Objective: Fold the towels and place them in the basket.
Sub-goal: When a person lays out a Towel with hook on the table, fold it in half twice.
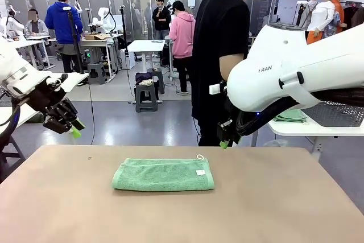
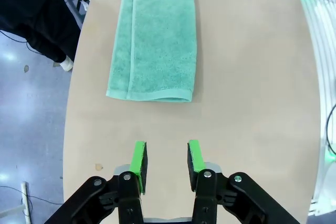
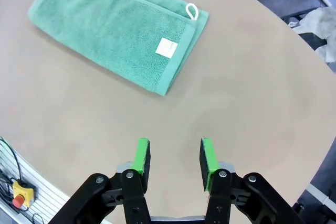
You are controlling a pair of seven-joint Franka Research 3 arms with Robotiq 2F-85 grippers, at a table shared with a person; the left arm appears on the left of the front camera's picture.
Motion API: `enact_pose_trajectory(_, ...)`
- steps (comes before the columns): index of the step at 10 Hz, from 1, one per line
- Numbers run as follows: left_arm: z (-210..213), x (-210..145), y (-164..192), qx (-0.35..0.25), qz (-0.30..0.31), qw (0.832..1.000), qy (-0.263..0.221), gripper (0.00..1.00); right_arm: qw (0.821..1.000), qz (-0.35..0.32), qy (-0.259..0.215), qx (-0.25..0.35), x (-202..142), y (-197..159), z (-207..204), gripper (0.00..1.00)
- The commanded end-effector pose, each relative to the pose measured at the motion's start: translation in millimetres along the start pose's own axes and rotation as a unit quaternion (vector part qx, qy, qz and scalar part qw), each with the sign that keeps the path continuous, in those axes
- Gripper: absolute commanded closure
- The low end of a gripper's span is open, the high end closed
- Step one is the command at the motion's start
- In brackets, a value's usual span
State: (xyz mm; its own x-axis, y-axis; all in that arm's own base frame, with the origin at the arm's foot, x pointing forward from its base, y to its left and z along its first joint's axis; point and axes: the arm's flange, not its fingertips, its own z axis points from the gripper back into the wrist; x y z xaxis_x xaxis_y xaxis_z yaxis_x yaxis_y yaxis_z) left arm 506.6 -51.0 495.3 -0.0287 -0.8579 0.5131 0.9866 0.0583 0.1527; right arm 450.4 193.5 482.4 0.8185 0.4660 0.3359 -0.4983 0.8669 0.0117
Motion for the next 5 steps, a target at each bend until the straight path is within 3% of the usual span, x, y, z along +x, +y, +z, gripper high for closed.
enact_pose_trajectory(1,2.2,0.6,1.1,0.003,-0.001,1.000,0.000,0.58,1.000,0.001,-0.001,0.004,0.1,-0.4,0.4,0.51)
enact_pose_trajectory(5,2.2,0.6,1.1,0.003,-0.001,1.000,0.000,0.58,1.000,0.000,0.000,0.000,0.0,0.4,0.0,0.51)
